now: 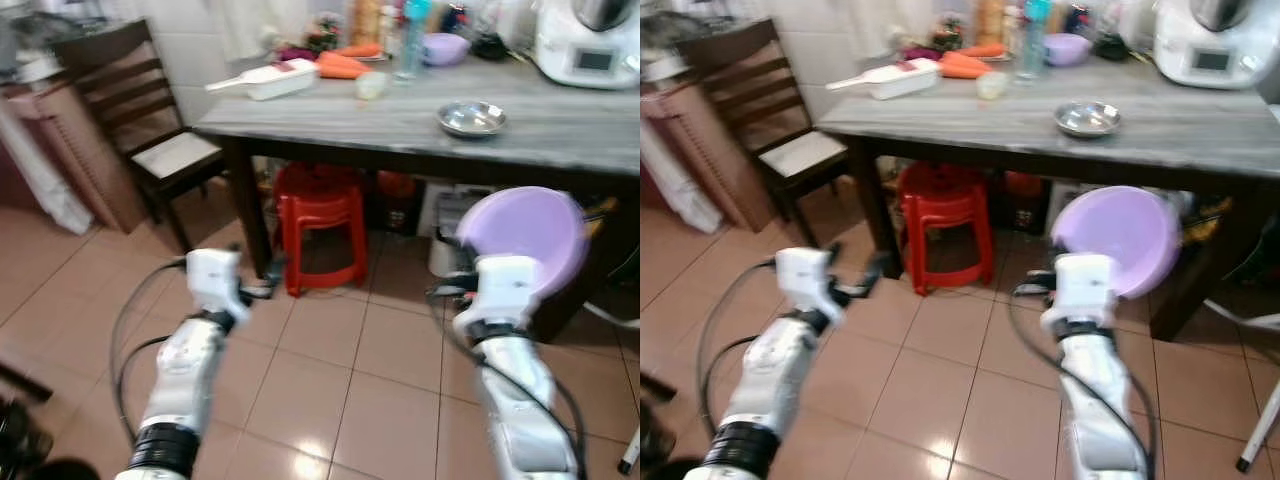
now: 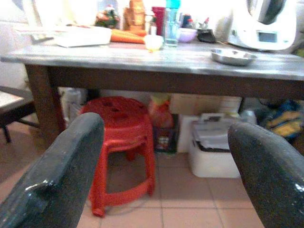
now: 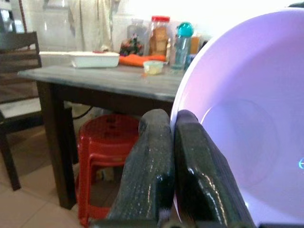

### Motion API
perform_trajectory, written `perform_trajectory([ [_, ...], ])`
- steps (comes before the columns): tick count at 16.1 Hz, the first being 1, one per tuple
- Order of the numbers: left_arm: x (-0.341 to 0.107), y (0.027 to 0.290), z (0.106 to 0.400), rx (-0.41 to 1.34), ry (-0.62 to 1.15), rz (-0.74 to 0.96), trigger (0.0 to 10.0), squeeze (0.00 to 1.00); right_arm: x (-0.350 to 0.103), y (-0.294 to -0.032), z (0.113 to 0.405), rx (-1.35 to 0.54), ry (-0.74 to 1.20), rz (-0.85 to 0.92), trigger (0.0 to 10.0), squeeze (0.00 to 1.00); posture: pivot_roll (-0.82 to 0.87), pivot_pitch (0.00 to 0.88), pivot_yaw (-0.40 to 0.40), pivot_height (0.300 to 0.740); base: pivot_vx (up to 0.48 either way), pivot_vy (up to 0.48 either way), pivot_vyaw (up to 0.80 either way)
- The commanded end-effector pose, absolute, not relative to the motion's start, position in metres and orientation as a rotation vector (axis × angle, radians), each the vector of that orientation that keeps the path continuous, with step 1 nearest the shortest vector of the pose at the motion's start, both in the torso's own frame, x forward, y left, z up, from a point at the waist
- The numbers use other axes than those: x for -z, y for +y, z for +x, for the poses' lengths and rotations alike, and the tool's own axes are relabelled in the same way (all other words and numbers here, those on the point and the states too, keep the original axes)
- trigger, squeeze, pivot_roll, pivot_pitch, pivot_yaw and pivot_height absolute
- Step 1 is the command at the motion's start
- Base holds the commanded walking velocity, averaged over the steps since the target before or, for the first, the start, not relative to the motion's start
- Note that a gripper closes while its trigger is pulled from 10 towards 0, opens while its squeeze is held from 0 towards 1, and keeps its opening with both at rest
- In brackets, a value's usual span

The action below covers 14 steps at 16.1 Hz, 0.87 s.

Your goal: Setting the table

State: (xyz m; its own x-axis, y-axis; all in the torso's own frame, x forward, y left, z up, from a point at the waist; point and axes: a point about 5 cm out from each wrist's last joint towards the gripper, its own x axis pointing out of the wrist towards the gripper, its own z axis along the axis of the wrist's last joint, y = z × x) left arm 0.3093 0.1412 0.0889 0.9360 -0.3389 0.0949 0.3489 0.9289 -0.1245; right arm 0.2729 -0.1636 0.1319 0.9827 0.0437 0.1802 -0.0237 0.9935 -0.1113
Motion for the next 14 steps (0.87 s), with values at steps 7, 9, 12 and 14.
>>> perform_trajectory([
  [7, -0.0932, 0.1266, 0.3106, 0.401, -0.088, -0.150, 10.0, 0.00, -0.1370, -0.1734, 0.2735, -0.003, -0.199, -0.111, 10.0, 0.00, -0.05, 0.000, 0.062, 0.740, 0.424, 0.000, -0.30],
  [9, -0.0928, 0.1254, 0.3096, 0.406, -0.088, -0.150, 10.0, 0.00, -0.1366, -0.1732, 0.2730, -0.005, -0.197, -0.111, 10.0, 0.00, -0.05, 0.000, 0.062, 0.740, 0.424, 0.000, 0.00],
  [12, -0.0921, 0.1250, 0.3091, 0.409, -0.086, -0.151, 10.0, 0.00, -0.1360, -0.1725, 0.2725, -0.005, -0.194, -0.110, 10.0, 0.00, -0.05, 0.000, 0.064, 0.740, 0.423, 0.000, 0.00],
  [14, -0.0919, 0.1244, 0.3089, 0.412, -0.084, -0.152, 10.0, 0.00, -0.1360, -0.1722, 0.2723, -0.006, -0.193, -0.113, 10.0, 0.00, -0.05, 0.000, 0.064, 0.740, 0.426, 0.000, 0.00],
])
